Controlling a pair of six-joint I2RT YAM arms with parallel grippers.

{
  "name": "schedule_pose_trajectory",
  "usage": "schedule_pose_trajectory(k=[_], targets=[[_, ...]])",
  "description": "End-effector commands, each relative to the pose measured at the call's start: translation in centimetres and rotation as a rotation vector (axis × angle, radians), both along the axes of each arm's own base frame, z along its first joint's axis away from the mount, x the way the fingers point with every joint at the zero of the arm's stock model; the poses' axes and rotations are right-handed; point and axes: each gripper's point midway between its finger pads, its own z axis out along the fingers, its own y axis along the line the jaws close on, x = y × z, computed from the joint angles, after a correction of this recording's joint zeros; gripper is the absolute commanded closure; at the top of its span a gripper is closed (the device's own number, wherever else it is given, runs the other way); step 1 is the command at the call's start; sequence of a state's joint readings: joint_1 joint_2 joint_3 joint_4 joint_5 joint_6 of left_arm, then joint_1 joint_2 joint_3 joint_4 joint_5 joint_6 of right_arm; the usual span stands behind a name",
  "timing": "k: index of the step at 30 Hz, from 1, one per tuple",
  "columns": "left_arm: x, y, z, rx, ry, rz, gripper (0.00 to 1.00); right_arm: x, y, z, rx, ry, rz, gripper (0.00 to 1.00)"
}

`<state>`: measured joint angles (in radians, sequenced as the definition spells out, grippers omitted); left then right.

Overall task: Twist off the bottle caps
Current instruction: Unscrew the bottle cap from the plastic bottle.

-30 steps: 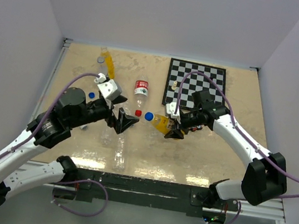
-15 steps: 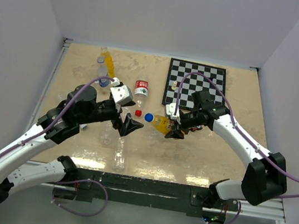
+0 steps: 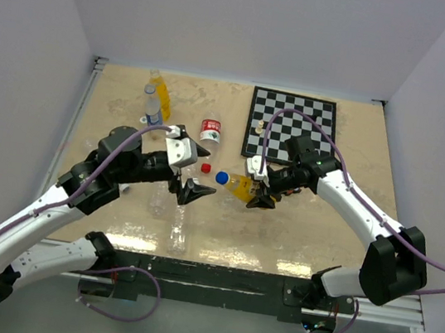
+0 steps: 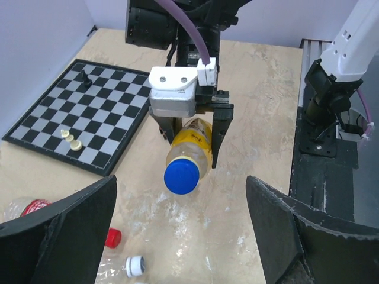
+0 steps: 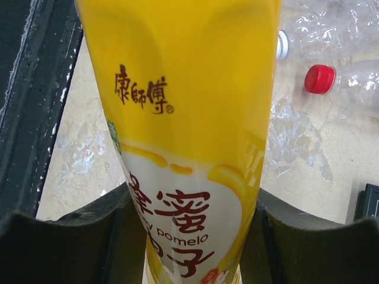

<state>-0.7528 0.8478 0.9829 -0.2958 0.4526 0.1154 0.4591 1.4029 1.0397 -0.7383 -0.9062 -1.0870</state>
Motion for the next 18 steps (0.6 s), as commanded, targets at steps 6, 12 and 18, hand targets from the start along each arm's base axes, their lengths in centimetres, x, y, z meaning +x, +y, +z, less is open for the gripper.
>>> schedule_pose_trajectory(k=[6,12,18], targets=[[0.8,-2.5,-0.3,0.033,-0.052,-0.114,0.2,0.8,1.1,3.0,0.078,-0.081,0.041,1.0],[1.3,-3.2,-1.1,0.063,-0.033,-0.134,0.35,0.7,1.1,3.1,0.079,-0.08,0.045,1.0],[1.4,-3.4,-2.1,0.09,-0.006,-0.148,0.54,0.7,1.1,3.0,0.078,-0.078,0.047,1.0]])
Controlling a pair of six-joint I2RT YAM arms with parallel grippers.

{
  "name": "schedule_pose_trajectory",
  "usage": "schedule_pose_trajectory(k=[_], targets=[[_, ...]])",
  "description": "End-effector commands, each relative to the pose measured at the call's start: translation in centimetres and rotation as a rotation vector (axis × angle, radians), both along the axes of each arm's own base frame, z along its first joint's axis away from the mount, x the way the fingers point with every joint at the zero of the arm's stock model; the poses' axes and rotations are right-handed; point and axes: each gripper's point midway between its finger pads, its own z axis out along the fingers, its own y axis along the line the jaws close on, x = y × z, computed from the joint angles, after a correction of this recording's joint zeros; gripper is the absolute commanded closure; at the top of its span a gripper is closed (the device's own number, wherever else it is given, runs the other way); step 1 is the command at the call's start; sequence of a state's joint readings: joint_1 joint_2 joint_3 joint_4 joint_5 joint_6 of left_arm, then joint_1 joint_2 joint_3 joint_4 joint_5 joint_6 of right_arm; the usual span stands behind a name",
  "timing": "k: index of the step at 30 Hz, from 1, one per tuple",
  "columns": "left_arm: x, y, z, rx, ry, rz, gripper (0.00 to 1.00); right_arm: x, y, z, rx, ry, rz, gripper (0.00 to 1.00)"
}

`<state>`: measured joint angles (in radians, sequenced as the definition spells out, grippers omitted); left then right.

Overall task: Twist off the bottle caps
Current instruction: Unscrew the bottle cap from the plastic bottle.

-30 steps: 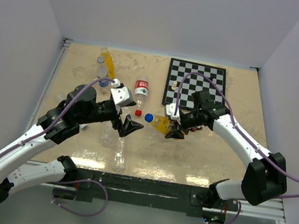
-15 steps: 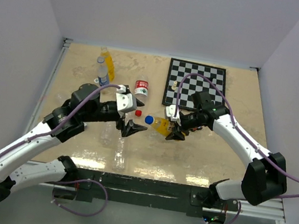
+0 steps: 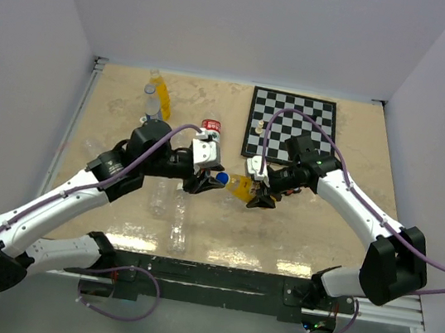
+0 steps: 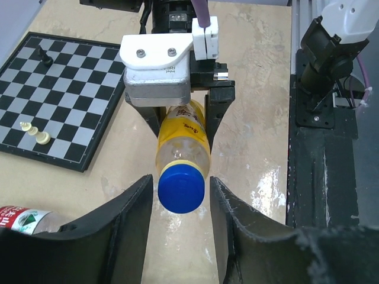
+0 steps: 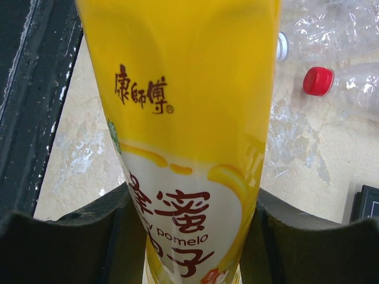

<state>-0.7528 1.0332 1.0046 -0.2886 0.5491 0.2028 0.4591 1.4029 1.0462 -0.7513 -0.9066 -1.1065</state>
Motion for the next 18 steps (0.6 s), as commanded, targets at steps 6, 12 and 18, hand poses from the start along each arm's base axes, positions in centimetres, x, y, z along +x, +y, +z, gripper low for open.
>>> schedule_pose_trajectory(k=[6,12,18], targets=[[-0.4,-0.5,1.0,0.007,-0.008,-0.061,0.76,0.7,1.1,2.9,0.077,-0.067,0.036,1.0],[-0.2,-0.6,1.1,-0.017,0.098,0.003,1.0,0.8,1.1,2.9,0.077,-0.07,0.033,1.0],[1.0,-0.1,0.9,-0.144,0.492,0.322,1.0,0.7,1.1,2.9,0.077,-0.068,0.036,1.0]])
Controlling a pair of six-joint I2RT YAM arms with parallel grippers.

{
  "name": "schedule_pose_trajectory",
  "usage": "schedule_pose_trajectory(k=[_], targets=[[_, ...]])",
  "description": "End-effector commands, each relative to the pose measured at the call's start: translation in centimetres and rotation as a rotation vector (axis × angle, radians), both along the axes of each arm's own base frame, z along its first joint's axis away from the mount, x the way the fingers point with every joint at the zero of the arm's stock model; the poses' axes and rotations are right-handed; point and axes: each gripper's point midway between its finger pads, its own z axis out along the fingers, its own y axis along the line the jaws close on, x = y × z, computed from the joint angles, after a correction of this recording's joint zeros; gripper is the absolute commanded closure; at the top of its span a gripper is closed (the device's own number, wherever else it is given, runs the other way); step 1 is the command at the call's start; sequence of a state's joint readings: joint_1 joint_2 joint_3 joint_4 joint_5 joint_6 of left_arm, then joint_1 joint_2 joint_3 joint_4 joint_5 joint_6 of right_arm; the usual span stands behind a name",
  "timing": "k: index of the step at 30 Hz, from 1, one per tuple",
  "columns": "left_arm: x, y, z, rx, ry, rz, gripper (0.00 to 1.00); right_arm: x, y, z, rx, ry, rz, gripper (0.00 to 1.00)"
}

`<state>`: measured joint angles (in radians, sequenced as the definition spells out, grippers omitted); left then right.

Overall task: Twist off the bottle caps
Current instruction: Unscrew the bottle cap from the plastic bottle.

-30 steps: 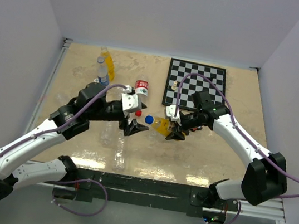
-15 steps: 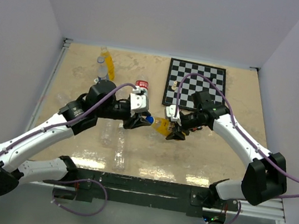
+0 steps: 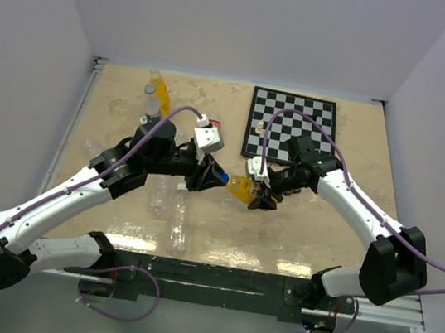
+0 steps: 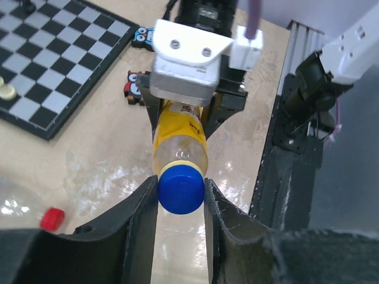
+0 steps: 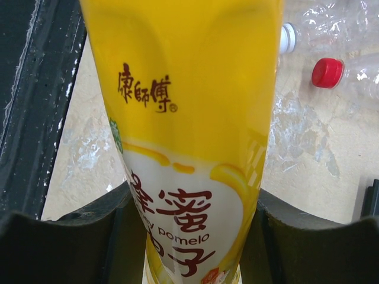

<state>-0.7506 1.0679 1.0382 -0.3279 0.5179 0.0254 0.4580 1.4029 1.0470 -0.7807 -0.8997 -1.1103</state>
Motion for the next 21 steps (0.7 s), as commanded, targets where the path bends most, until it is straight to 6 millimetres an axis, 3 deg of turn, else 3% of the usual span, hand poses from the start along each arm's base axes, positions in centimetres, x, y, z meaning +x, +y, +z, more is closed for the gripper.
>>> schedule_pose_trajectory(k=[1,4,8,15,21], targets=[[1.1,0.3,1.4,-0.151,0.368,0.306,1.0,1.1,1.5,3.2,0.095,-0.086,0.037,1.0],[2.3,1.6,1.5,-0.217,0.484,0.506,1.0,1.2,1.5,3.0,0.092,-0.086,0.036,1.0],[2.4,2.6,2.3,-0.266,0.469,0.551,1.0,1.2,1.4,2.9,0.089,-0.082,0.033,1.0],[2.6,2.3,1.9,-0.249,0.451,0.537,1.0,1.3,1.4,2.9,0.087,-0.082,0.03,1.0],[1.6,1.7,2.6,-0.229,0.368,0.415,0.98,1.3,1.4,2.9,0.088,-0.083,0.03,1.0]])
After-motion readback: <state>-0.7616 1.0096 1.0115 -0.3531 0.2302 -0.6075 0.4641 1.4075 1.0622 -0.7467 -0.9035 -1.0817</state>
